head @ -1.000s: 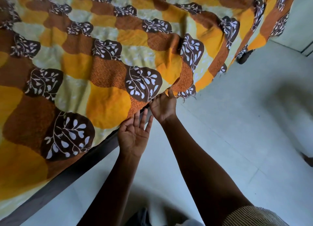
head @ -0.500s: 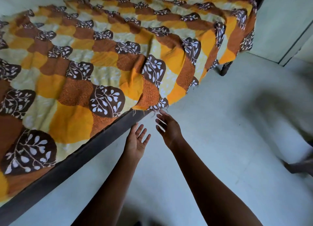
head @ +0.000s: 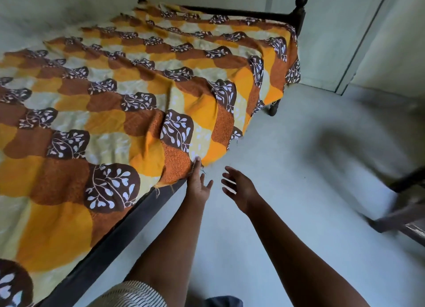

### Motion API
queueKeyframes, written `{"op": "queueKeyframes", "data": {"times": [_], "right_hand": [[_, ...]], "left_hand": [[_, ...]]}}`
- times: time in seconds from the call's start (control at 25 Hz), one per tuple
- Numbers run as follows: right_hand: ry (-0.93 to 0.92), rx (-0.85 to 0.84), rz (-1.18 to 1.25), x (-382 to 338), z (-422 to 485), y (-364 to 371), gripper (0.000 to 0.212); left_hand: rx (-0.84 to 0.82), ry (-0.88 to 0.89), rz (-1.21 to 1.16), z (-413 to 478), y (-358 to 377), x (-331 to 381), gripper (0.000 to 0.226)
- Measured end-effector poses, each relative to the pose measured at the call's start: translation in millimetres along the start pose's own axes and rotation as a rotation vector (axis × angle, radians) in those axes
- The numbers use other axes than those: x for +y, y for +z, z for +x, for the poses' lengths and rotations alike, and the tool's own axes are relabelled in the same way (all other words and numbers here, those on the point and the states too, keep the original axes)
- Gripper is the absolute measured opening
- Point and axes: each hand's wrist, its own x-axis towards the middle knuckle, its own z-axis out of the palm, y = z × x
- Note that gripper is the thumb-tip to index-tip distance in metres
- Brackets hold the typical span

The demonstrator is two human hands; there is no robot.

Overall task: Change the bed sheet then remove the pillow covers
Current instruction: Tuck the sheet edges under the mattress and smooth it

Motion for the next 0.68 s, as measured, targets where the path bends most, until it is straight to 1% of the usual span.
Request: {"op": "queueKeyframes", "data": {"times": [0.08,0.16,0.24,0.28,0.32,0.36,0.4,0.48,0.52,0.56,0.6,0.64,0.68], "right_hand": [[0.026,0.059,0.023,4.0,18.6,-5.1,0.029],[0.047,0.103,0.033,7.4,37.4,-0.6,0.031],[0.066,0.098,0.078,5.0,51.1,13.7,0.036],[0.078,0.093,0.09,1.4,57.1,21.6,0.038],[0.09,0.088,0.086,-3.2,61.4,29.0,0.038],[0.094,0.082,0.064,-7.9,65.8,35.2,0.04],[0.094,0.072,0.041,-11.8,70.7,39.8,0.043],[0.085,0.053,-0.003,-17.3,80.8,45.5,0.054],[0.08,0.067,-0.016,-18.2,84.2,45.9,0.056],[0.068,0.104,-0.031,-19.1,87.1,44.2,0.051],[0.045,0.174,-0.064,-21.5,89.3,41.5,0.043],[0.015,0.246,-0.088,-24.2,91.8,37.9,0.036],[-0.011,0.297,-0.098,-28.7,92.8,35.4,0.033]], "left_hand": [[-0.013,0.03,-0.062,19.9,10.8,1.5,0.056],[-0.023,0.019,-0.123,33.4,15.1,2.3,0.046],[-0.036,-0.009,-0.062,40.9,16.4,0.4,0.028],[-0.056,-0.024,0.0,40.5,16.3,0.0,0.027],[-0.071,-0.04,0.069,39.3,15.1,-1.7,0.032],[-0.057,-0.059,0.134,36.3,13.4,-2.9,0.035],[-0.026,-0.089,0.175,34.7,12.1,-4.8,0.031],[-0.004,-0.145,0.187,31.8,11.3,-8.0,0.02],[-0.008,-0.168,0.155,28.0,11.8,-8.8,0.023],[-0.008,-0.193,0.107,26.3,11.5,-10.3,0.031],[0.005,-0.216,0.054,22.9,11.5,-11.3,0.038],[0.03,-0.241,0.007,18.4,12.4,-11.2,0.039],[0.053,-0.26,-0.011,14.2,13.9,-9.9,0.032]]}}
